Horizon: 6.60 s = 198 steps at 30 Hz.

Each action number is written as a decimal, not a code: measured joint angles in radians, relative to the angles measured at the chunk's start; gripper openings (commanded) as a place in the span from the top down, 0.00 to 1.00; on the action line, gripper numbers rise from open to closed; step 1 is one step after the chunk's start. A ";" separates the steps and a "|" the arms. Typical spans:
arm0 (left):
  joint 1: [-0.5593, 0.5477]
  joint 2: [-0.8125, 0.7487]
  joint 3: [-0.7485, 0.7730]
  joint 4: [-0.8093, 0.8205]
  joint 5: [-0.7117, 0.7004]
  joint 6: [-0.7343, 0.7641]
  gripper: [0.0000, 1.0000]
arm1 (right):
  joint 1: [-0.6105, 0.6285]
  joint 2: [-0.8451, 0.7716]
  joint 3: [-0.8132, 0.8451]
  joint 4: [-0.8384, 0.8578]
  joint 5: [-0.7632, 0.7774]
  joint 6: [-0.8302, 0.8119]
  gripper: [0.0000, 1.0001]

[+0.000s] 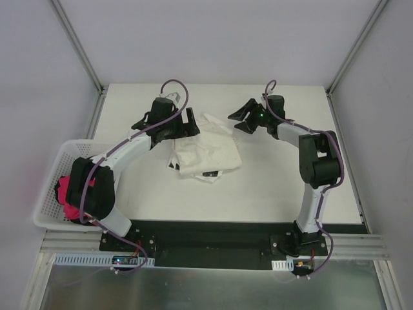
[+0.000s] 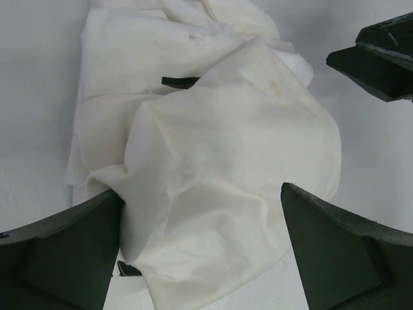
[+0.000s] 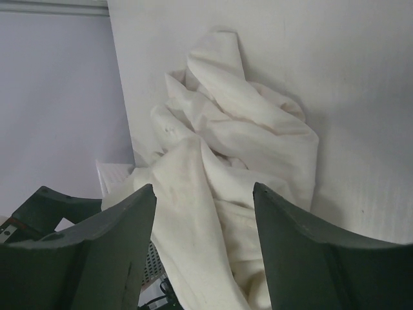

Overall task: Fold and stack the t-shirts
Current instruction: Smooth out wrinkles on the folded tshirt

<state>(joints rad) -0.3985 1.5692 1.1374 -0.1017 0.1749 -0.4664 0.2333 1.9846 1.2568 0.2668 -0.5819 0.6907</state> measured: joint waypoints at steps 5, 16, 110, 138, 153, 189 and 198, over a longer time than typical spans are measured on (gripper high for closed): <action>0.000 0.023 0.045 -0.016 -0.029 0.005 0.01 | 0.002 0.061 0.114 -0.014 -0.009 -0.001 0.38; 0.000 0.067 0.064 -0.016 -0.028 0.006 0.05 | 0.078 0.139 0.169 -0.012 -0.029 0.026 0.40; 0.008 0.232 0.067 0.015 0.037 0.006 0.27 | 0.027 0.100 0.119 -0.043 -0.077 0.032 0.99; 0.014 0.237 0.067 0.022 0.053 0.006 0.27 | -0.022 0.066 0.089 -0.042 -0.078 0.034 0.99; 0.014 0.243 0.067 0.030 0.057 0.006 0.19 | -0.028 0.064 0.022 -0.013 -0.057 0.035 0.99; 0.072 -0.164 0.129 0.038 0.007 0.023 0.05 | 0.084 -0.166 0.013 -0.069 -0.035 -0.031 0.99; 0.058 0.014 -0.104 0.237 0.158 -0.154 0.08 | 0.148 0.002 0.018 -0.007 -0.060 0.032 0.99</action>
<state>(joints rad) -0.3408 1.5837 1.0336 0.1356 0.3332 -0.6205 0.3813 1.9865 1.2751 0.2600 -0.6422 0.7227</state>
